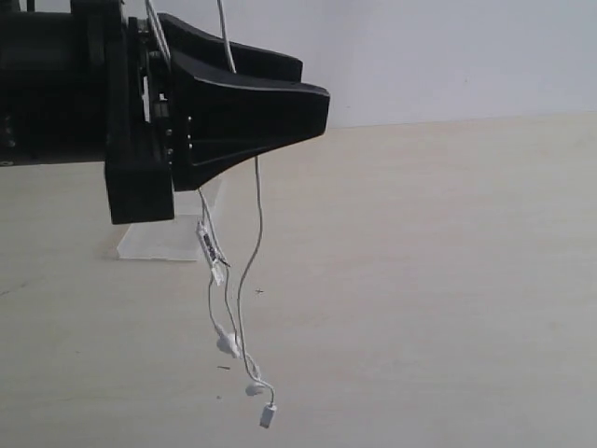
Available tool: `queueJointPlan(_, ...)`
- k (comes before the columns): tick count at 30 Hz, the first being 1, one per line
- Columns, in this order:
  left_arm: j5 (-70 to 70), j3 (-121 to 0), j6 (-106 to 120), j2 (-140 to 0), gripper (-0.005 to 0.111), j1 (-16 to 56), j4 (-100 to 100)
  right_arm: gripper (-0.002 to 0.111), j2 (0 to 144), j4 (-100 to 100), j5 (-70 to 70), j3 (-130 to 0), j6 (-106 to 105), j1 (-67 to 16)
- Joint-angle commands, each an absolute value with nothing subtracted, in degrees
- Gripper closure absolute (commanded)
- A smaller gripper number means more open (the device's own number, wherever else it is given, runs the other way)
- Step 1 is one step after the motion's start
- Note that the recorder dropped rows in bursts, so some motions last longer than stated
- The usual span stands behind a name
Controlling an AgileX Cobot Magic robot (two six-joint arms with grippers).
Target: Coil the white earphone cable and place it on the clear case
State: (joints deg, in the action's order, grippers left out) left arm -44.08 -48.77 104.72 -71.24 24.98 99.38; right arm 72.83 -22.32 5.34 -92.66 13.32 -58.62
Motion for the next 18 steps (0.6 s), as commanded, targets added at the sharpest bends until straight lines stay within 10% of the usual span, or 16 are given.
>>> queueJointPlan(1, -43.2, -49.1, 104.1, -70.8, 0.071, 25.2, 99.9, 0.108, 72.4, -23.0, 5.7, -93.1, 13.1, -58.7)
queueJointPlan(18, -38.1, -48.7, 102.8, -67.0, 0.071, 25.2, 99.9, 0.108, 72.4, -24.3, 6.3, -93.1, 13.1, -58.7)
